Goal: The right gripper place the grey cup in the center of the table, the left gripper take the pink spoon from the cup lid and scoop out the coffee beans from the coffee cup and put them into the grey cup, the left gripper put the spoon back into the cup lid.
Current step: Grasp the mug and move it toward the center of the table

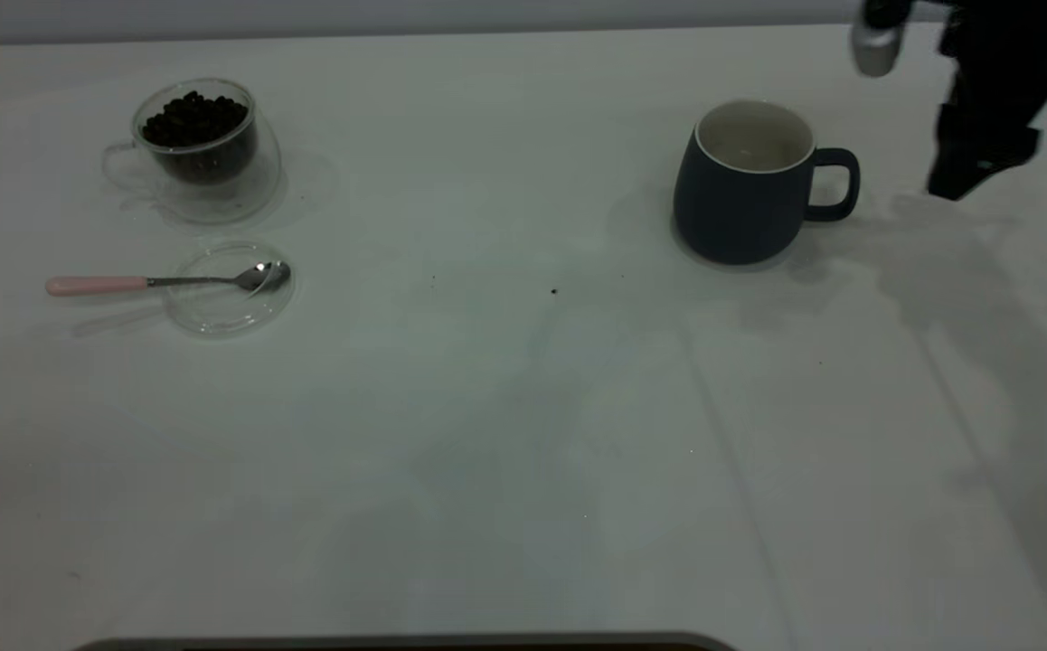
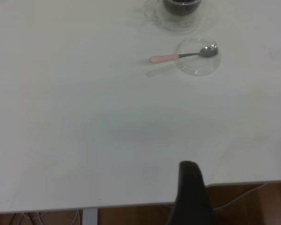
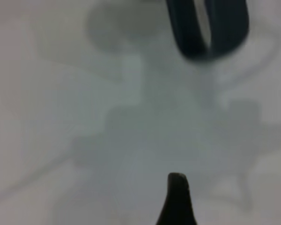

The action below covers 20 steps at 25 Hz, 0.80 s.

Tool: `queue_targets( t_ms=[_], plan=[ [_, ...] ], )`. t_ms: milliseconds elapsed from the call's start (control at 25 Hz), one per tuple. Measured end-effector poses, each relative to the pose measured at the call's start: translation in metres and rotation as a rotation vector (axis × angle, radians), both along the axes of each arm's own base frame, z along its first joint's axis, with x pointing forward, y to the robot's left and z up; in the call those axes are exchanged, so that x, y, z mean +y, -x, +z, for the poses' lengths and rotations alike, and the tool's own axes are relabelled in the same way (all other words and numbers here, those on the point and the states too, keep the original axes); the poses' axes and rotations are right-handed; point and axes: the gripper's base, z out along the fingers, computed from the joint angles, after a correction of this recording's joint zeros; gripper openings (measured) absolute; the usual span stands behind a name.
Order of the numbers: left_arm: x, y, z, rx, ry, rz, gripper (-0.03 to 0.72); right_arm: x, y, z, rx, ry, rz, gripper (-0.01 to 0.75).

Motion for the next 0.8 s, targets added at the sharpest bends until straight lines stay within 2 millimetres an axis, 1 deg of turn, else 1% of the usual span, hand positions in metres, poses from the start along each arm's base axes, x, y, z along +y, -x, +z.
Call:
queue_targets(
  t_ms=[160, 240, 440, 560, 800],
  plan=[
    [0.000, 0.000, 0.000, 0.000, 0.000, 0.000, 0.588, 0.009, -0.015, -0.011, -0.018, 0.014, 0.062, 0.642],
    [0.000, 0.000, 0.000, 0.000, 0.000, 0.000, 0.588, 0.014, -0.019, -0.016, -0.023, 0.018, 0.086, 0.638],
    [0.000, 0.000, 0.000, 0.000, 0.000, 0.000, 0.588, 0.035, -0.021, -0.026, -0.026, 0.023, 0.150, 0.627],
    [0.000, 0.000, 0.000, 0.000, 0.000, 0.000, 0.588, 0.055, -0.017, -0.029, -0.024, 0.023, 0.196, 0.621],
    [0.000, 0.000, 0.000, 0.000, 0.000, 0.000, 0.588, 0.097, -0.008, -0.029, -0.047, -0.003, 0.271, 0.609]
  ],
)
